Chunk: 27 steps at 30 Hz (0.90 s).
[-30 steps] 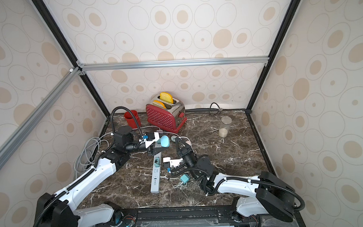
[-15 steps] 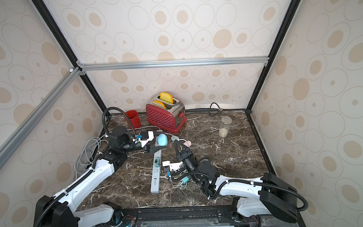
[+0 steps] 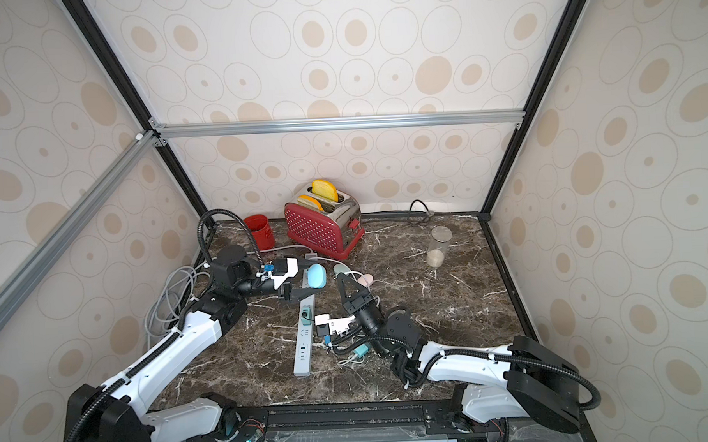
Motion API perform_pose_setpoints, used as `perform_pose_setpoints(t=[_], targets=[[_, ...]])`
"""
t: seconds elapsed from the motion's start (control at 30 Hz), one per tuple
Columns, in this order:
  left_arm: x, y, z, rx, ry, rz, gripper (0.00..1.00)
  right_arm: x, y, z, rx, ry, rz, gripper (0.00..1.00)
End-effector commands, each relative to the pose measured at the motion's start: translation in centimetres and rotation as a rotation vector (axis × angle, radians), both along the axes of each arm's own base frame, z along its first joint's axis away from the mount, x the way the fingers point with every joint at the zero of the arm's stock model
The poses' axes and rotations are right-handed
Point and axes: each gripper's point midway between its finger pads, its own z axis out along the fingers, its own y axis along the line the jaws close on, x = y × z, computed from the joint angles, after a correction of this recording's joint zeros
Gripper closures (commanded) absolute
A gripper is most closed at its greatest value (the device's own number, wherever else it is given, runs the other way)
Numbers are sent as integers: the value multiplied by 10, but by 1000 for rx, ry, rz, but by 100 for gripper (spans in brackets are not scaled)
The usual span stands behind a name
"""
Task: Charge the bluetooth headset
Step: Insert the charging cable into the bluetooth headset.
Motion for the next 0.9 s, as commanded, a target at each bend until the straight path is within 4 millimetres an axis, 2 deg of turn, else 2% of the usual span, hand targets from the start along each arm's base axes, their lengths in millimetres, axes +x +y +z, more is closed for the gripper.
perform_pose_setpoints(t=[0.0, 0.17, 0.4, 0.63, 0.87], targets=[[0, -1, 12, -27, -18, -12, 53, 0, 3, 19, 54, -24, -2, 100], [-1, -1, 12, -31, -15, -11, 53, 2, 7, 15, 46, -12, -4, 100], [-2, -2, 6, -14, -5, -15, 53, 3, 8, 22, 64, -19, -6, 100], [-3, -3, 7, -14, -6, -15, 53, 6, 12, 15, 56, 3, -9, 100], [-4, -4, 4, -4, -3, -17, 53, 7, 12, 16, 65, 5, -10, 100]])
